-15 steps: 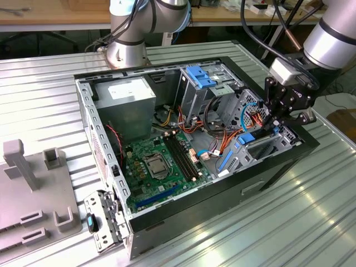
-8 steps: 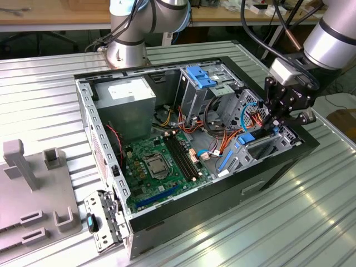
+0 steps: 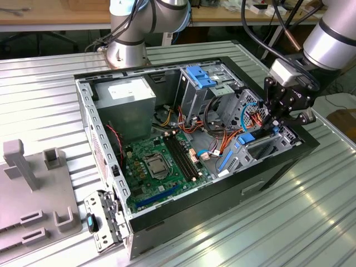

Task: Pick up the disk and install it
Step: 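Insert the first disk wire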

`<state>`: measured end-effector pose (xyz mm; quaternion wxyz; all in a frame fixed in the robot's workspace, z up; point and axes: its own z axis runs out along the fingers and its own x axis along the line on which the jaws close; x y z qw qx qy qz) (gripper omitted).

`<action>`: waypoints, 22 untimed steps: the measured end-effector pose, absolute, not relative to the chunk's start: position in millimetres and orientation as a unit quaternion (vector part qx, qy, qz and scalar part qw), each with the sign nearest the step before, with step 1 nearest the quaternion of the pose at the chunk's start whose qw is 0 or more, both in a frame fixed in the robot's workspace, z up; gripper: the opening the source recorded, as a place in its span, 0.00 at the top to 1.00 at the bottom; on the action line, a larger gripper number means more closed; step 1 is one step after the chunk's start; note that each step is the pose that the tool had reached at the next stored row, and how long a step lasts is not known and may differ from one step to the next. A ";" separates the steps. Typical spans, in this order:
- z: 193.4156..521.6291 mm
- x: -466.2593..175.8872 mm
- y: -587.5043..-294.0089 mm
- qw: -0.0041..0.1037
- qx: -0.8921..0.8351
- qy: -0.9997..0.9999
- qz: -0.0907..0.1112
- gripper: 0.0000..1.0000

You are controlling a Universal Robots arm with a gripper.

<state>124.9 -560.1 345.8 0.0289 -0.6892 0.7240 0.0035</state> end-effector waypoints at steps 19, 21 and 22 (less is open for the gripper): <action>346.8 124.9 -561.2 0.029 -0.700 0.713 0.004 0.83; 346.6 124.9 -561.3 0.029 -0.700 0.713 0.004 0.83; 346.3 124.9 -561.3 0.029 -0.700 0.713 0.004 0.83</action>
